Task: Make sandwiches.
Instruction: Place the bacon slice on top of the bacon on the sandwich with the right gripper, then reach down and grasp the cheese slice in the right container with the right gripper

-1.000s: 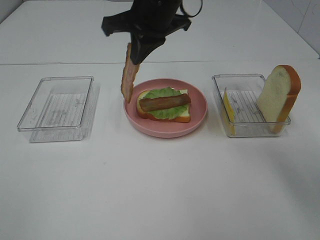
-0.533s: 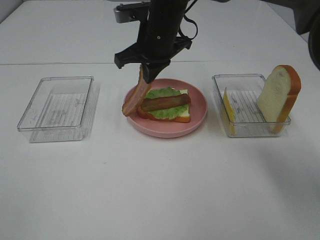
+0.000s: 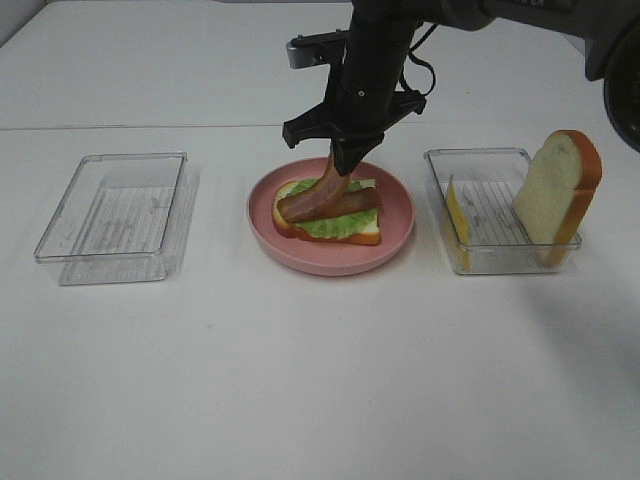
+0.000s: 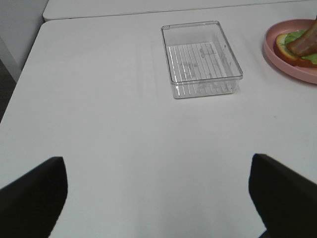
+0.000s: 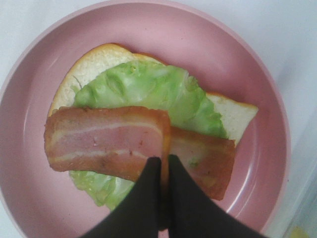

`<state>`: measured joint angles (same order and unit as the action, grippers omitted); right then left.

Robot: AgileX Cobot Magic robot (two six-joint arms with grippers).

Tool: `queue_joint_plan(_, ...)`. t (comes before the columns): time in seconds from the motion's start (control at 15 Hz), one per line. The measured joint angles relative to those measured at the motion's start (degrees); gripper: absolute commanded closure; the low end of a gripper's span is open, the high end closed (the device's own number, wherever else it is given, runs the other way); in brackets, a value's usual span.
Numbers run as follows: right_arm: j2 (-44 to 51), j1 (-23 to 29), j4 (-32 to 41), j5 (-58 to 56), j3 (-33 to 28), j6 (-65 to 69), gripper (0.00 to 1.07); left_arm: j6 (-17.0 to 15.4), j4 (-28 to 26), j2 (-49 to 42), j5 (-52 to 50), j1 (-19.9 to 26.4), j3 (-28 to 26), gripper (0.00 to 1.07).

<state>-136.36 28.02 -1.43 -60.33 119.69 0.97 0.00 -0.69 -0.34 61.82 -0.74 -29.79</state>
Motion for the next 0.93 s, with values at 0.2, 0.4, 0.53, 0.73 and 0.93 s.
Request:
queue_joint_plan(0.2, -0.5, 0.0, -0.7, -0.1, 0.0, 0.0, 0.26, 0.0, 0.0, 0.0, 0.0, 0.0, 0.0, 0.16)
queue_joint_plan(0.4, -0.1, 0.0, -3.3, -0.9, 0.0, 0.0, 0.14, 0.0, 0.0, 0.0, 0.0, 0.0, 0.0, 0.16)
queue_joint_plan(0.53, 3.0, 0.0, -7.7, -3.6, 0.0, 0.4, 0.14, 0.0, 0.0, 0.0, 0.0, 0.0, 0.0, 0.16)
queue_joint_plan(0.73, 11.7, 0.0, -10.4, -8.4, 0.0, 1.4, 0.15, 0.0, 0.0, 0.0, 0.0, 0.0, 0.0, 0.16)
queue_joint_plan(0.93, 16.3, 0.0, -11.8, -9.1, 0.0, 1.5, 0.15, 0.0, 0.0, 0.0, 0.0, 0.0, 0.0, 0.16)
